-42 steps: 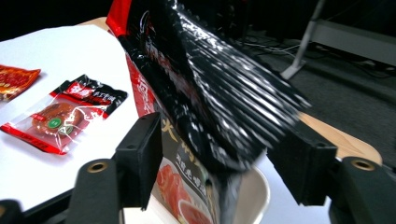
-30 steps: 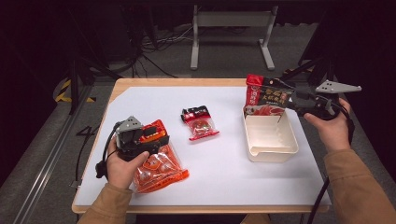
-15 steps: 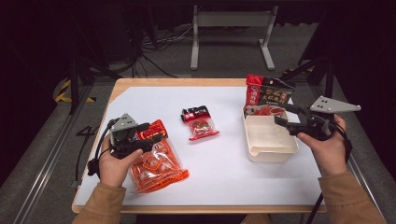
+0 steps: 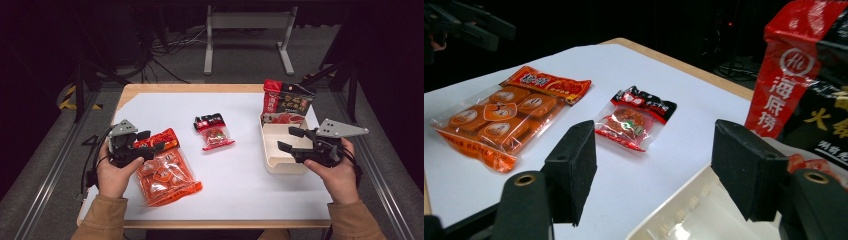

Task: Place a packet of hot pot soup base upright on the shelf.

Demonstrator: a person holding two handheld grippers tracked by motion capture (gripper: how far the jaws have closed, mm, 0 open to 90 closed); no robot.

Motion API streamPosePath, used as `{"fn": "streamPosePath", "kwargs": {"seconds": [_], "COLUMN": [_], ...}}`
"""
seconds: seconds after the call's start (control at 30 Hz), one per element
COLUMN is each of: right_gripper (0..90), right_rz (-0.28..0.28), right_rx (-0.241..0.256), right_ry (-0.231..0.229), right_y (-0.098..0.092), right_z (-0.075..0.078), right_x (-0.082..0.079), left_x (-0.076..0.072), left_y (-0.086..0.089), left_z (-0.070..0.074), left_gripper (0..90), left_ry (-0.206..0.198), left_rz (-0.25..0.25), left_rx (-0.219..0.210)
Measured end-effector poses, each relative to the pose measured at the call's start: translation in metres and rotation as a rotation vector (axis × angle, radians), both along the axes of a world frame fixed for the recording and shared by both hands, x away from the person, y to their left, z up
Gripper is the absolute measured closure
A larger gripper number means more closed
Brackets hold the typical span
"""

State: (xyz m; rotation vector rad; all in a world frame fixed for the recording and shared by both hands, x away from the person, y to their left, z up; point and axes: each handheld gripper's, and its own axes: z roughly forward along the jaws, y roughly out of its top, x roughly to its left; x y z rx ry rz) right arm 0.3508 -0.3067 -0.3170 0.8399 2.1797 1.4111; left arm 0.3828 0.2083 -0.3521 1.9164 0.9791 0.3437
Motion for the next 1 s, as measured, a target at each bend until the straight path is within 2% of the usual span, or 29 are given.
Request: {"fn": "streamPosePath", "kwargs": {"seconds": [0.13, 0.23, 0.3, 0.63, 0.87, 1.0], "right_gripper": [35.1, 35.1, 35.1, 35.0, 35.0, 34.6], "right_rz": [0.014, 0.023, 0.035, 0.090, 0.104, 0.108], "right_rx": [-0.001, 0.001, 0.007, 0.003, -0.003, -0.004], "right_ry": [0.006, 0.007, 0.007, -0.005, 0.008, 0.008], "right_y": [0.003, 0.004, 0.006, 0.021, 0.026, 0.028], "right_z": [-0.005, -0.008, -0.009, -0.017, -0.023, -0.025], "right_x": [-0.001, -0.001, -0.003, -0.007, -0.007, -0.008], "left_x": [0.002, 0.003, 0.004, 0.010, 0.015, 0.019], "left_y": [0.008, 0.014, 0.017, 0.032, 0.037, 0.039], "left_z": [-0.001, -0.001, -0.002, -0.006, -0.011, -0.017], "left_gripper": [28.5, 27.6, 27.5, 26.8, 25.9, 25.6], "left_ry": [-0.005, -0.009, -0.023, -0.034, -0.028, -0.033], "left_rz": [0.035, 0.042, 0.056, 0.109, 0.131, 0.166], "left_rx": [0.011, 0.016, 0.038, 0.028, 0.040, 0.038]}}
